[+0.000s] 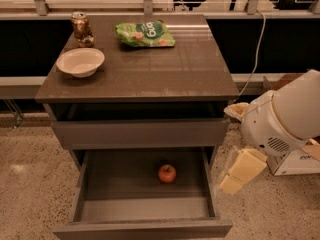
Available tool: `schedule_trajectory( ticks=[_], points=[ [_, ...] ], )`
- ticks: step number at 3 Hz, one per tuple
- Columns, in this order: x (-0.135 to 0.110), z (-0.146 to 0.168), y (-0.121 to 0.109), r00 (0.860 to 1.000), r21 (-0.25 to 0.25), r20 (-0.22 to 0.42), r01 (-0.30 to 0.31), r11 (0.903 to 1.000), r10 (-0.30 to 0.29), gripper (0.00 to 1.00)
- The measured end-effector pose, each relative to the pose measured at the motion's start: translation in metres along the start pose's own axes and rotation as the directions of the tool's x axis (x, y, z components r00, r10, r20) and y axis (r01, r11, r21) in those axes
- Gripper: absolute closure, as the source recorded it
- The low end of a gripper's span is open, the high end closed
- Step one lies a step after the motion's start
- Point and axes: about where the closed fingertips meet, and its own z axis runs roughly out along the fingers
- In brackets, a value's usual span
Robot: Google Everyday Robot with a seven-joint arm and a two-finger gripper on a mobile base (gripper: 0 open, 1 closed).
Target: Pick apple from middle drawer and place on counter
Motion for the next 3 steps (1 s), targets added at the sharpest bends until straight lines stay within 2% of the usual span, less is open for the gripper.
schedule_trajectory(
  ticks=[1,2,3],
  points=[
    [0.005,0.018,-0.004,0.999,0.014,0.038,-0.024,0.9996,0.024,0.00],
    [0.024,0.086,0.020,0.980,-0.050,0.171,-0.092,0.9945,0.100,0.00],
    [0.032,0.171,0.063,0.937,-0.150,0.319,-0.099,0.9838,0.142,0.00]
  ],
)
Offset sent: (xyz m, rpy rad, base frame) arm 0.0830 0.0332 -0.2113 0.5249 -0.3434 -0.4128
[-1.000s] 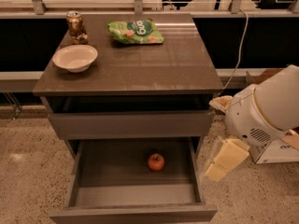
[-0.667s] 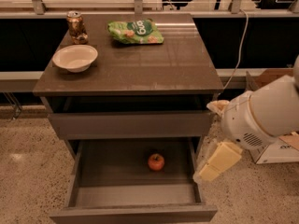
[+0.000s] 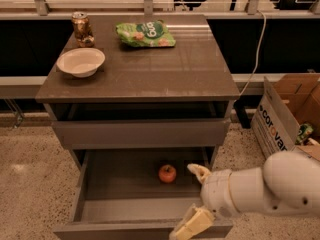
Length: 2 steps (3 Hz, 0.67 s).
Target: Pick apple from middle drawer and place on counter
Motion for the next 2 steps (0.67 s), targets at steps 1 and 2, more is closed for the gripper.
schedule_trajectory(
  ticks=[1,2],
  points=[
    [0.005,0.044,-0.029,0.986,0.050,0.161,0.028,0.9984,-0.036,0.00],
    [0.020,0.061,-0.043,0.979,0.067,0.202,0.010,0.9977,-0.023,0.00]
  ],
)
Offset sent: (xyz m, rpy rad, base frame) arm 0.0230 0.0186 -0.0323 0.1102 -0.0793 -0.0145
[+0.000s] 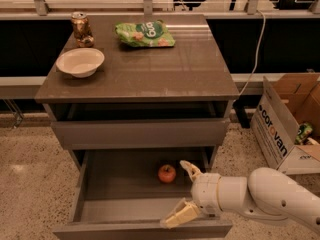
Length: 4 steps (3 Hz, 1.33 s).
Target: Pick apple from middle drawer and place on counter
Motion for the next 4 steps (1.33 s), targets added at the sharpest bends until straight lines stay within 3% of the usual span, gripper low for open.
schedule_trajectory(
  ticks=[1,2,3,4],
  points=[
    [0.011,0.013,-0.013,1.000,0.039,0.009,0.005,0.9992,-0.005,0.00],
    [0.034,0.033,-0.048,0.998,0.160,0.049,0.042,0.9862,-0.050,0.00],
    [0.064,0.061,-0.092,0.993,0.276,0.071,0.070,0.9586,-0.093,0.00],
    [0.089,0.090,-0.121,0.993,0.322,0.072,0.067,0.9445,-0.095,0.00]
  ],
)
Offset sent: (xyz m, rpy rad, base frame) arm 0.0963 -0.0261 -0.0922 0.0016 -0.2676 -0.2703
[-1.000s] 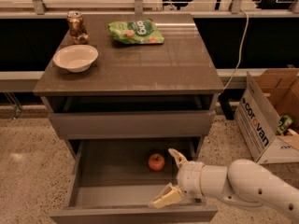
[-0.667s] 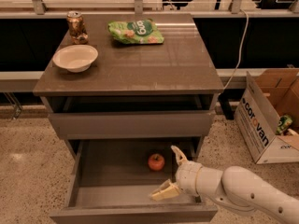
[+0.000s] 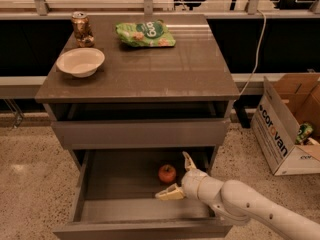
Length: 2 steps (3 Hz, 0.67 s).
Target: Pick apple from middle drawer and place on counter
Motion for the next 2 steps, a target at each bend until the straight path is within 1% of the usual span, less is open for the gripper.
schedule_trajectory(
  ticks=[1,2],
  points=[
    [0.020,0.027,-0.006,1.000,-0.003,-0.012,-0.021,0.9998,0.020,0.00],
    [0.038,0.047,-0.004,0.998,-0.028,-0.039,-0.043,0.9987,0.042,0.00]
  ],
)
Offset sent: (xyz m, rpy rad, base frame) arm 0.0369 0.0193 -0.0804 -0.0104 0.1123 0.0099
